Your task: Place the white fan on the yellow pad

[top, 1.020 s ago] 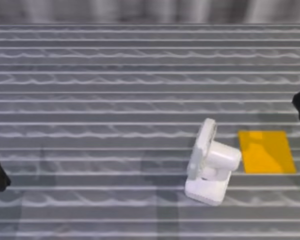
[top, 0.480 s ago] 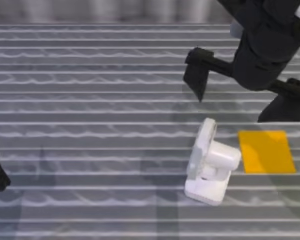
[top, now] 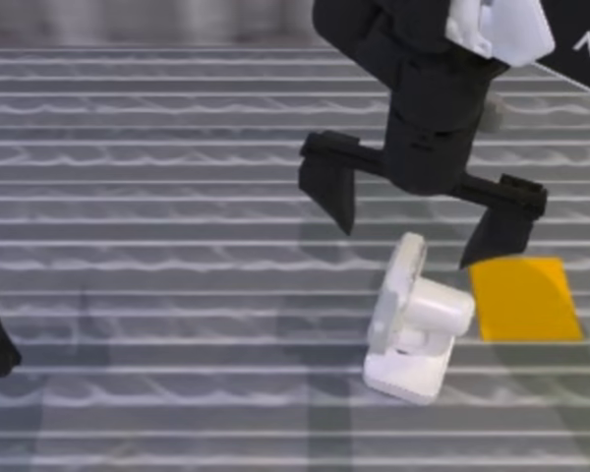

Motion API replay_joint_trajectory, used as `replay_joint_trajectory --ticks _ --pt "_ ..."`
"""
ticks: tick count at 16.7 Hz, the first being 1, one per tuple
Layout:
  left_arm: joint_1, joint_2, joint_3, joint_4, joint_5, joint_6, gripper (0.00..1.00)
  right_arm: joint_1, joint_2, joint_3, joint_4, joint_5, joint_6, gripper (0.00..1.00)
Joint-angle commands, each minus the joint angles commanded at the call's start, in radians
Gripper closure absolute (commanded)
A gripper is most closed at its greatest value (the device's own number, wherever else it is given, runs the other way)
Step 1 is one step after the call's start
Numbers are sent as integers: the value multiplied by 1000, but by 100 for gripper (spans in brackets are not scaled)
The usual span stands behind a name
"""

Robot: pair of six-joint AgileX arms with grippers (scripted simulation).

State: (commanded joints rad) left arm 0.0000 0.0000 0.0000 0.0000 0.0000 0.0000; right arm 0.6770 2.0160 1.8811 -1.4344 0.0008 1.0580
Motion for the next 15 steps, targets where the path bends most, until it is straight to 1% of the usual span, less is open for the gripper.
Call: replay_joint_trajectory --ticks 4,11,15 --pt "0 0 0 0 0 0 0 -4 -2 -6 6 0 -2 0" --pt "0 0 0 0 0 0 0 1 -1 -188 187 0 1 0" --pt "0 0 0 0 0 0 0 2 -1 -199 198 0 2 0"
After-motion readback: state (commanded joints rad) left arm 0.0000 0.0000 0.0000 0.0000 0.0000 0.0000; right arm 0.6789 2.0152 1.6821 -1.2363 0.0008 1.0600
